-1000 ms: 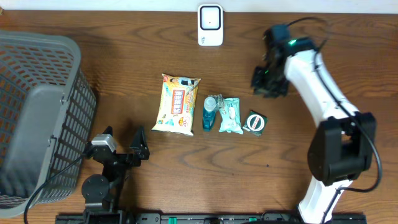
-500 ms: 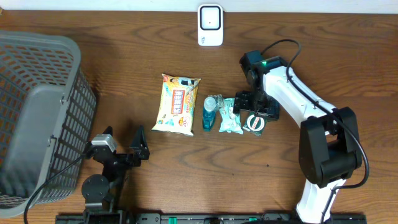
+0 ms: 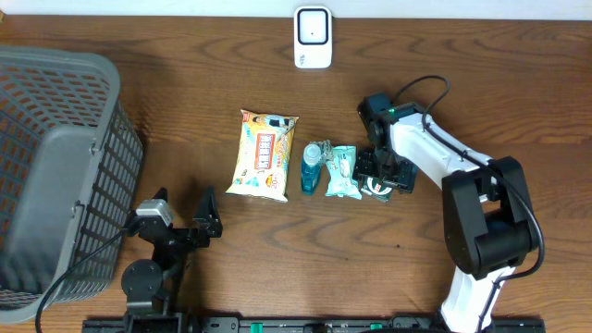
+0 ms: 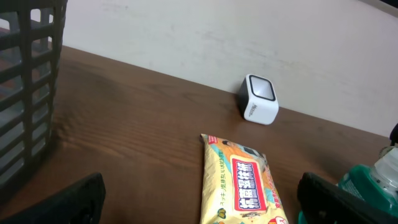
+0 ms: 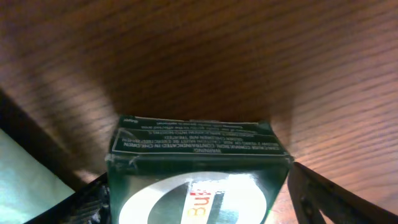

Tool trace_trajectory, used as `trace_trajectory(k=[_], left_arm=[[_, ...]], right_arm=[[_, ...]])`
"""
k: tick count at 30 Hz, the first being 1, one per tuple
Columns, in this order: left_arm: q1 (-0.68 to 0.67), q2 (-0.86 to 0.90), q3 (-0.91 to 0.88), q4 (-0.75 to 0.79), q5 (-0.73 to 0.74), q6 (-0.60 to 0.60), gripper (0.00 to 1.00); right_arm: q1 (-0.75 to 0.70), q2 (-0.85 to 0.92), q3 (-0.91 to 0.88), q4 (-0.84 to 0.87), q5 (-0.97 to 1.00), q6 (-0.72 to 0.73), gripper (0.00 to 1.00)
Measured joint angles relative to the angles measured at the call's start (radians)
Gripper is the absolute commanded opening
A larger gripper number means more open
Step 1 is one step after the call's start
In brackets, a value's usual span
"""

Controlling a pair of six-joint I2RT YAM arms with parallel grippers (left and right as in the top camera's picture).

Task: Scan the item barcode
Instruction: 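Lift the green tin and move it right of the row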

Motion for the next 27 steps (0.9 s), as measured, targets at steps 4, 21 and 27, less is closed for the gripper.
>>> trace_trajectory(k=[4, 21, 27], left_arm=[[0.0, 0.0, 0.0, 0.0, 0.0, 0.0, 0.98], [0.0, 0.0, 0.0, 0.0, 0.0, 0.0, 0.98], [0.0, 0.0, 0.0, 0.0, 0.0, 0.0, 0.98]], right_arm=[[0.0, -0.001, -0.003, 0.029, -0.001, -0.048, 0.68], [-0.019, 0.001, 0.126, -0.023, 0.179, -0.769, 0.99], [-0.019, 0.001, 0.358, -0.198, 0.17, -0.69, 0.94]])
